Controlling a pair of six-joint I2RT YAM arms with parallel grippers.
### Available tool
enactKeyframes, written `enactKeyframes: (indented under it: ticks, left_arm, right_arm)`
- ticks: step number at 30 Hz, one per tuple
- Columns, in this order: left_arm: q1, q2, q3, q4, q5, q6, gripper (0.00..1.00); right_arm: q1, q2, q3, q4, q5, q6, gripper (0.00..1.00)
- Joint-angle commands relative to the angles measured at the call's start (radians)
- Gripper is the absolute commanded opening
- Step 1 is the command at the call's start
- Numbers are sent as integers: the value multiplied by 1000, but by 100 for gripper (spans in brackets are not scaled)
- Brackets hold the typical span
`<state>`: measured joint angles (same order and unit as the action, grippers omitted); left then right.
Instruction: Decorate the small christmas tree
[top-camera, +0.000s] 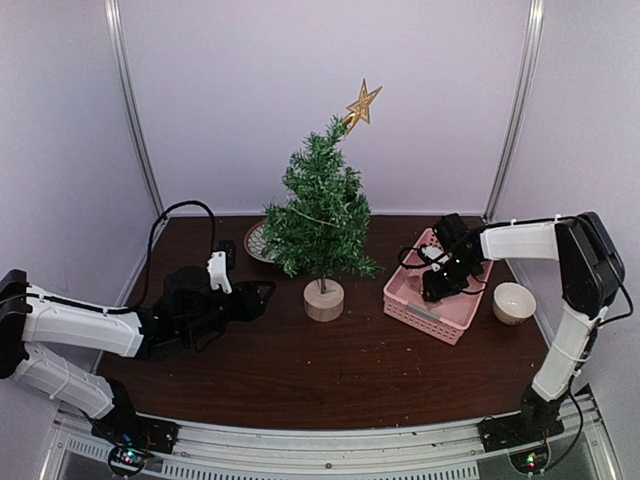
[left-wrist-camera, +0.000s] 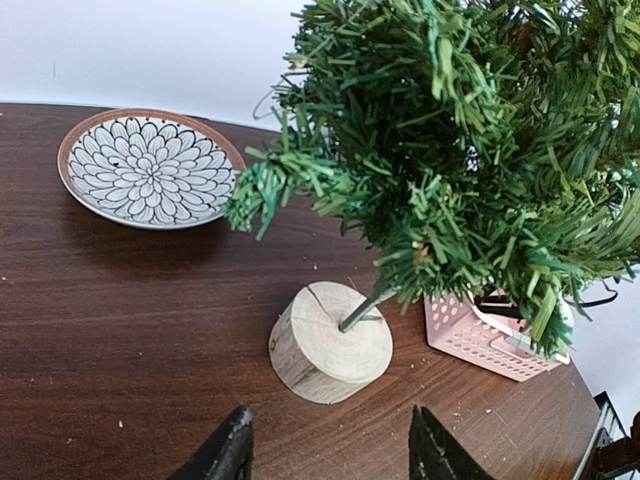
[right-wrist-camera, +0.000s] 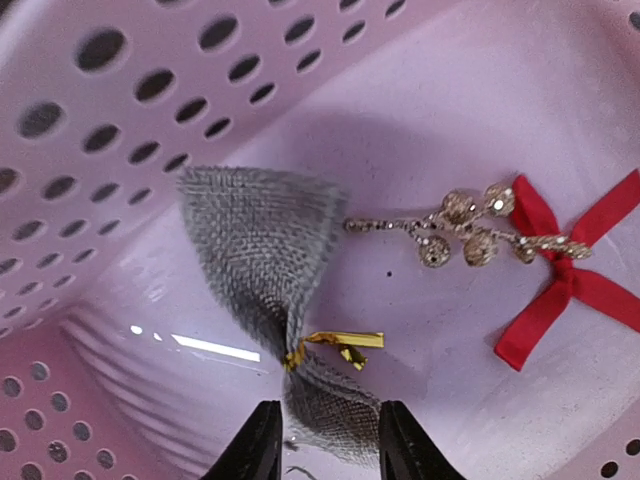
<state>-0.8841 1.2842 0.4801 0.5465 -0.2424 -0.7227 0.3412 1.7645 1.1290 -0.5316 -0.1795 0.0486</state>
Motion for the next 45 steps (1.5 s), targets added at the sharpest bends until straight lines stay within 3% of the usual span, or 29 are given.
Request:
enactKeyframes:
  ticks: [1,4,8,12,22,32,36,45]
  left_arm:
    - [9,-11,9,6,5,23,53]
    - [8,-18,8,4,3,25,53]
    - [9,-37,6,-8,0,29,53]
    - [8,-60,-1,-16,-8,36,53]
    - [9,-135,-11,-64,-32,70,54]
    - [13,-353,27,-328,34,251,54]
    - [14,-418,41,-418,46,287,54]
    - [13,-438,24,-392,70,276,53]
  right_arm:
    - [11,46,20,-36,52,-22,38]
    - [17,70,27,-39,81,-26,33]
    - [31,56,28,-48,107,-28,12]
    - [58,-22,23,-64,130,-28,0]
    - [162,-261,63,-214,159,-71,0]
    - [501,-517,60,-284,173,-187,0]
    - [616,-555,154,-367,284,-203,0]
    - [810,-479,412,-425,469,-308,0]
